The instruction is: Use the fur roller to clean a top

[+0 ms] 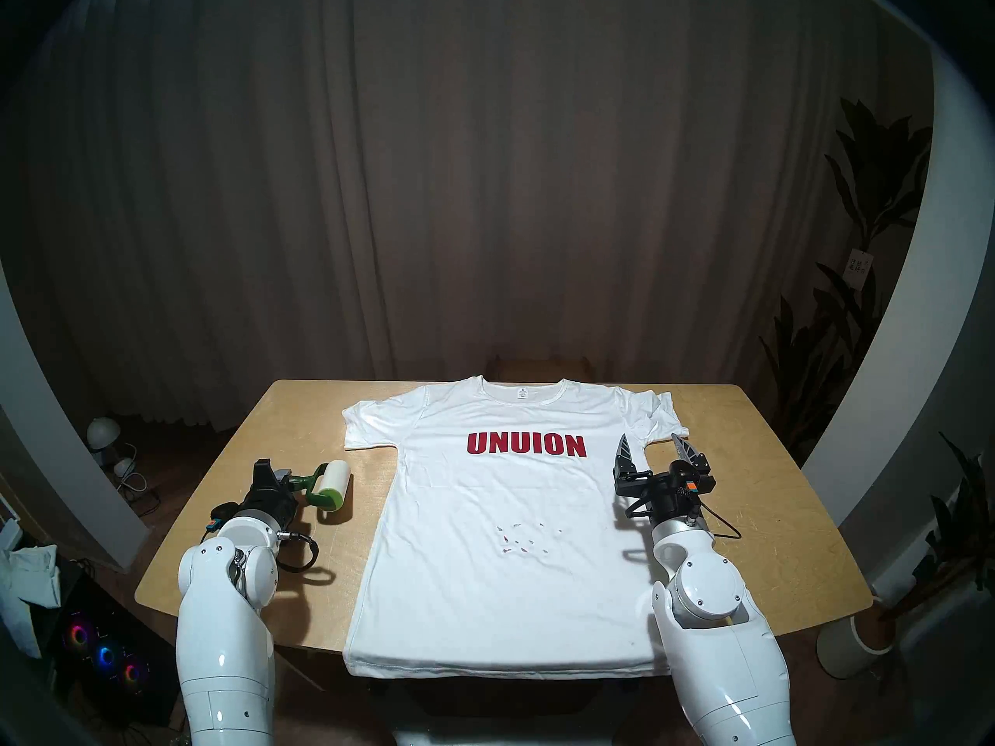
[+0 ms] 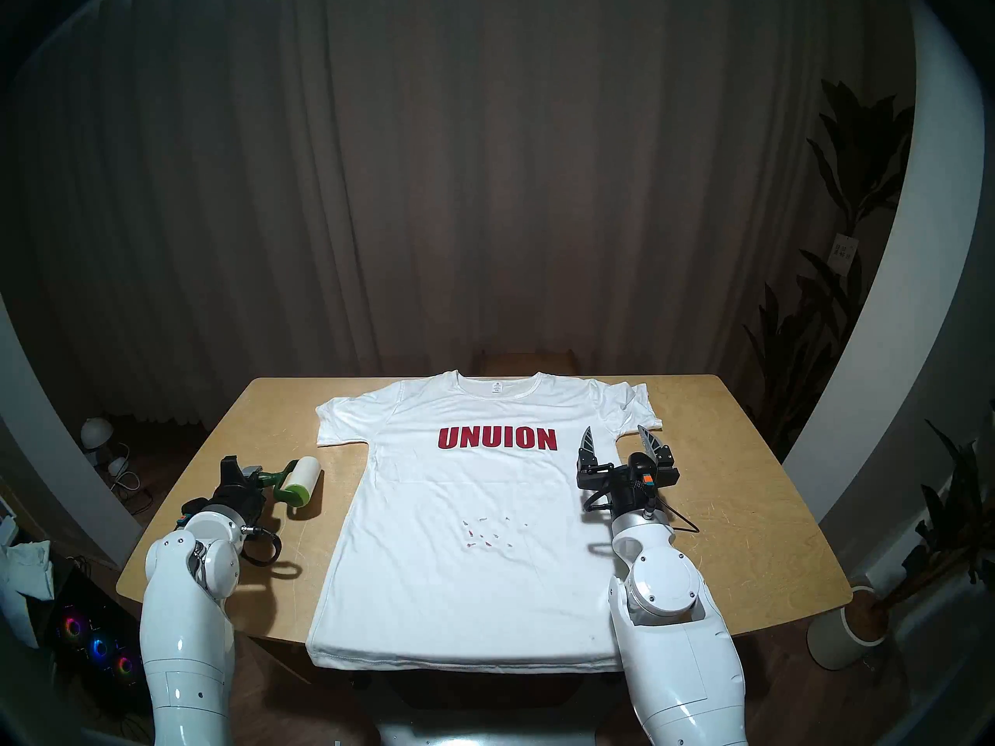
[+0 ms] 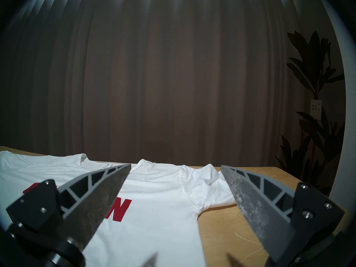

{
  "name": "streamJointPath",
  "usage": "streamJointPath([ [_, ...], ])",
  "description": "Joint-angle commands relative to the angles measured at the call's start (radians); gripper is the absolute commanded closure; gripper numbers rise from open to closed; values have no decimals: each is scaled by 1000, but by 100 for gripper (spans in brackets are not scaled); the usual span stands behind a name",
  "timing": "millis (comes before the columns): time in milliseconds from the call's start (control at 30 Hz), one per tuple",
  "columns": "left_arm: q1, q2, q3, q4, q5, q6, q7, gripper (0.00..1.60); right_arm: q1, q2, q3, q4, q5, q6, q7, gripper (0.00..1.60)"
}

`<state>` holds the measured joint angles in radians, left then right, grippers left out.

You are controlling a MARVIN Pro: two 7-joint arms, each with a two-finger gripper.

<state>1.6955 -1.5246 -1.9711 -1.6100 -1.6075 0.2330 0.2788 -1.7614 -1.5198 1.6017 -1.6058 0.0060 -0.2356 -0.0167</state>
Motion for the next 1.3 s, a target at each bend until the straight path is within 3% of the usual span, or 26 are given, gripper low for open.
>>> streamJointPath([
  [0, 54, -30, 4, -34, -30, 28, -41, 160, 15, -2, -2, -12, -9, -19, -8, 0],
  [333, 50, -42, -5, -151, -55, 27, -73, 160, 28, 4, 3, 1, -35, -19, -25, 0],
  [500, 39, -43, -4, -205, -68, 36, -92, 160, 25, 15, 3, -13, -33, 30, -11, 0],
  [733, 58, -72, 15, -285, -79, 42, -75, 160, -19, 35, 18, -98, 29, 125, 54, 0],
  [1033, 112, -111, 91, -345, -66, 27, -54, 160, -110, 81, 91, -204, 123, 192, 148, 0],
  [1267, 183, -134, 179, -414, -4, -53, -74, 160, -155, 106, 139, -228, 157, 203, 194, 0],
])
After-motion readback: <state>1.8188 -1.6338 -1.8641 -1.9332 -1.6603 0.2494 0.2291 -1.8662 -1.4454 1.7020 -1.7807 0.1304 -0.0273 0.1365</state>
